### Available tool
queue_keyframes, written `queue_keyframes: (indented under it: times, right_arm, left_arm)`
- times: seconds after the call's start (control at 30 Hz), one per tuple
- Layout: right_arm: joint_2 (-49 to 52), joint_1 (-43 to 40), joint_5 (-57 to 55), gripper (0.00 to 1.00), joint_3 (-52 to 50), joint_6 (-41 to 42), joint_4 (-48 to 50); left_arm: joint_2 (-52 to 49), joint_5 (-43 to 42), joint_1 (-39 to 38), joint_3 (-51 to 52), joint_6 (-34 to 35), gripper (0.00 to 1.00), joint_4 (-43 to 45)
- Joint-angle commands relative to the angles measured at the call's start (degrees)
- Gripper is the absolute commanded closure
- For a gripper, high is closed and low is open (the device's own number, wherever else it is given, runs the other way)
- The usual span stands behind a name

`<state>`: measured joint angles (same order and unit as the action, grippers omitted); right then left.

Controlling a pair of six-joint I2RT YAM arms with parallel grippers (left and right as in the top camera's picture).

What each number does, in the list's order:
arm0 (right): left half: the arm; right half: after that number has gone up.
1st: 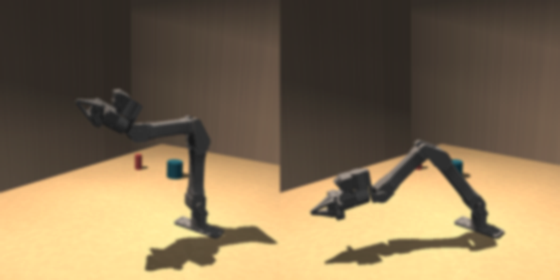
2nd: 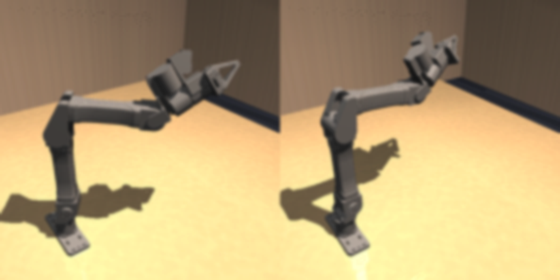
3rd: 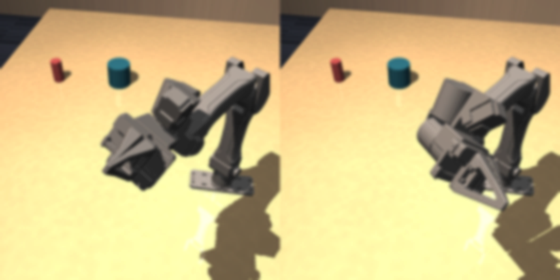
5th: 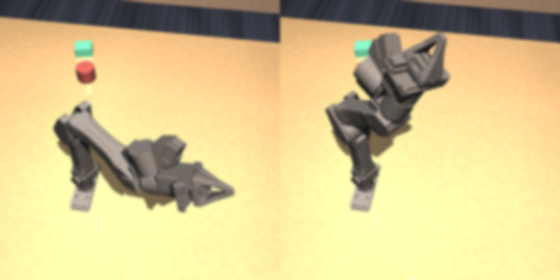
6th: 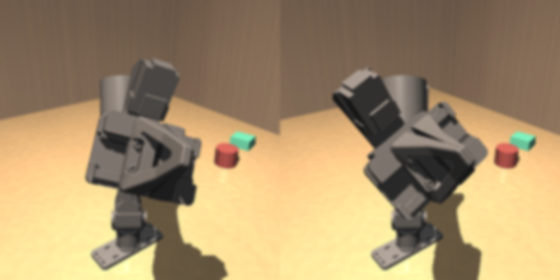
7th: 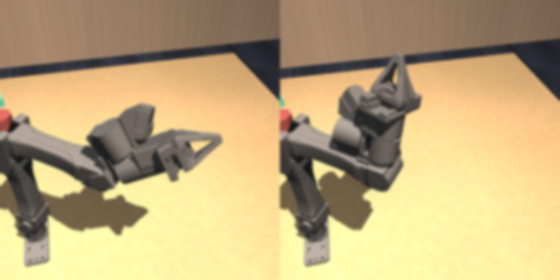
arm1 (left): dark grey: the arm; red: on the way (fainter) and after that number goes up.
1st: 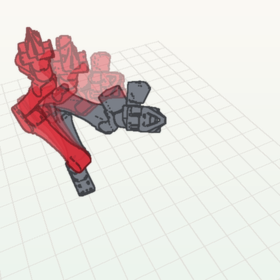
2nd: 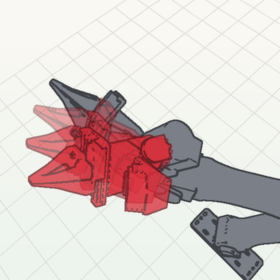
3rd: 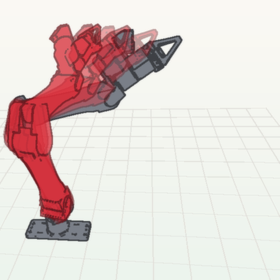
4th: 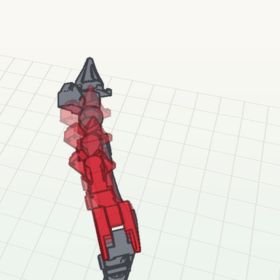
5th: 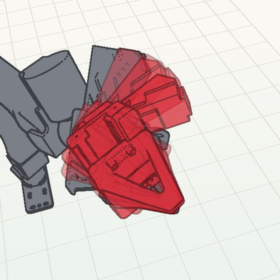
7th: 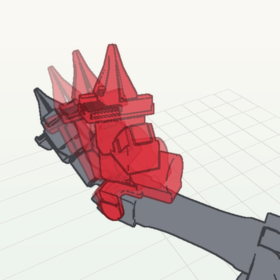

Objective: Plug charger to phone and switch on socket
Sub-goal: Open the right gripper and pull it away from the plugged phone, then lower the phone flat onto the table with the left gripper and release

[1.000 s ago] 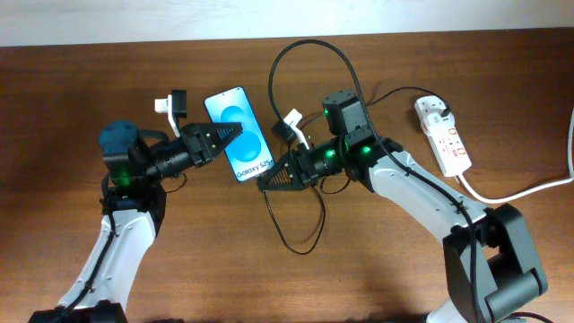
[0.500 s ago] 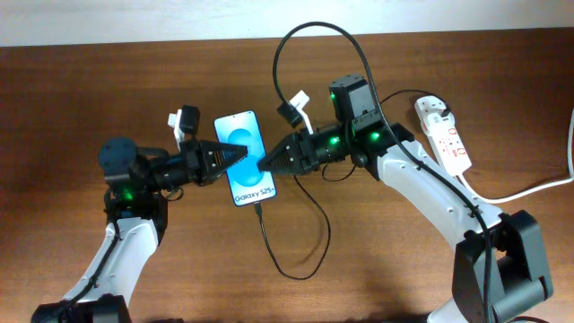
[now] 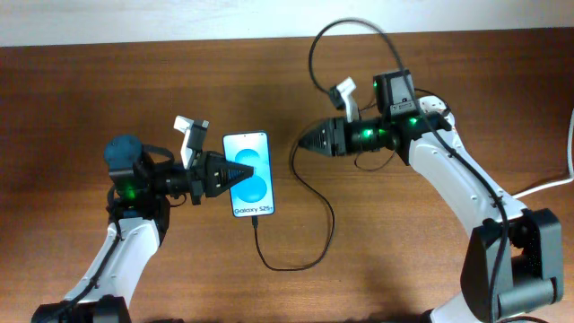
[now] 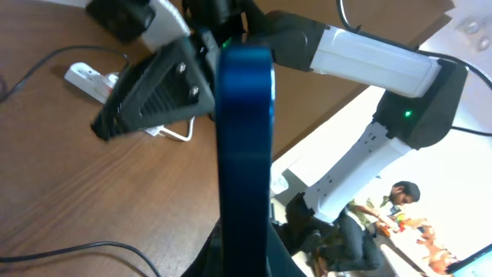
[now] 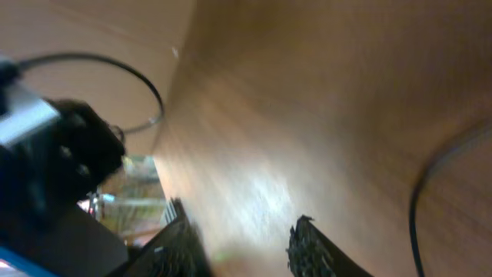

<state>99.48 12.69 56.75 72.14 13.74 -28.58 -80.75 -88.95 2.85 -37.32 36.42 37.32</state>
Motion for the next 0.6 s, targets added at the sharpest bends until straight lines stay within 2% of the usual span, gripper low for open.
queue_keyframes:
  times: [0.0,0.03,0.1,0.17,0.3,0.4,0.5,0.57]
  right_arm:
    - [0.09,0.13,-2.8,0.56,0.17,-4.35,-9.03]
    - [0.09,0.09,-2.73,0.56,0.17,-5.97,-12.37]
    - [0.09,0.11,6.8,0.56,0.17,-14.6,-19.76]
    - [0.09,0.09,8.15,0.55,0.17,-17.27,-23.41]
    - [0.09,-0.52,5.31,0.54,0.17,-17.4,-28.28]
    - [-0.39,-2.43,3.28,0.55,0.17,-17.99,-32.52]
    - [-0.9,-5.18,0.74,0.55,0.17,-18.47,-36.76]
    - [-0.9,-6.82,0.13,0.55,0.17,-22.03,-40.74]
  left_arm:
    - [0.94,8.35,-0.07,-0.28,5.33,1.0,-1.01]
    - [0.94,12.28,-0.07,-0.28,8.17,1.0,-0.98]
    - [0.94,20.63,-0.07,-0.28,17.03,1.0,-0.98]
    - [0.94,24.76,-0.07,-0.28,19.74,1.0,-1.44]
    - [-0.87,28.61,-0.09,-0.28,10.97,1.0,-16.48]
    - [-7.02,29.66,-0.24,-0.83,7.58,1.0,-17.55]
    - [-15.28,29.9,-3.02,-5.64,5.79,1.0,-19.26]
    - [-19.82,31.04,-5.77,-13.35,0.39,1.0,-29.81]
